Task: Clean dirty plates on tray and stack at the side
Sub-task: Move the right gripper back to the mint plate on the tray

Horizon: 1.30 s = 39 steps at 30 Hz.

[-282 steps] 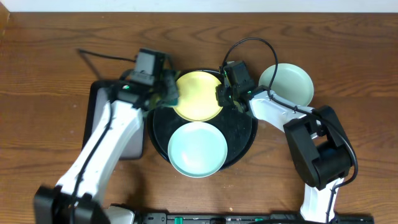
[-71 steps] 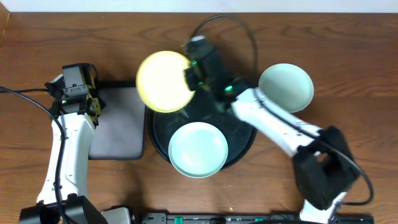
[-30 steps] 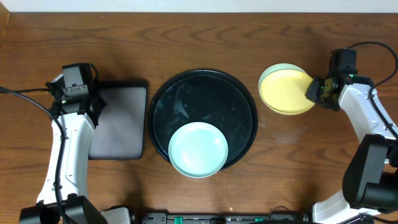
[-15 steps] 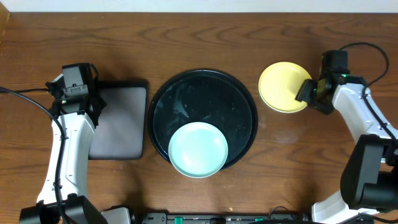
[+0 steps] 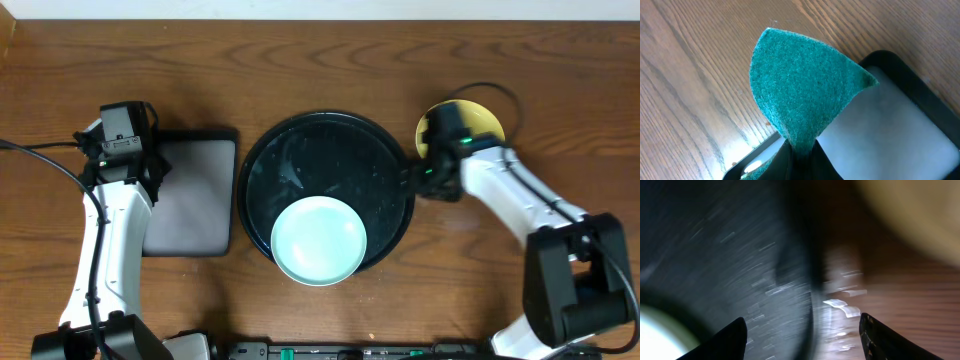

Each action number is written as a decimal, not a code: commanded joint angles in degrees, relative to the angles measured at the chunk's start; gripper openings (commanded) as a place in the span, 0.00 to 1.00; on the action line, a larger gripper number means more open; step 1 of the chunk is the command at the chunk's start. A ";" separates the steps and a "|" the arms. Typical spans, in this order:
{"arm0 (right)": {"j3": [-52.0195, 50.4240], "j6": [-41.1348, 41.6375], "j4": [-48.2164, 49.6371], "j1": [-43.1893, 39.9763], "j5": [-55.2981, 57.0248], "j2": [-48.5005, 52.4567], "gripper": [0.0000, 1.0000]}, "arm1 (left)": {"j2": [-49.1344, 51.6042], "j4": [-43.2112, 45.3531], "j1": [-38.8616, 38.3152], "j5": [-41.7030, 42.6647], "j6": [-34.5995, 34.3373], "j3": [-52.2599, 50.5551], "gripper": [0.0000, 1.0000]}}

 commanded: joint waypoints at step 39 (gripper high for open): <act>-0.39 2.67 2.08 24.81 11.87 0.44 0.27 | -1.16 0.04 -0.09 -0.35 -0.28 -0.33 0.08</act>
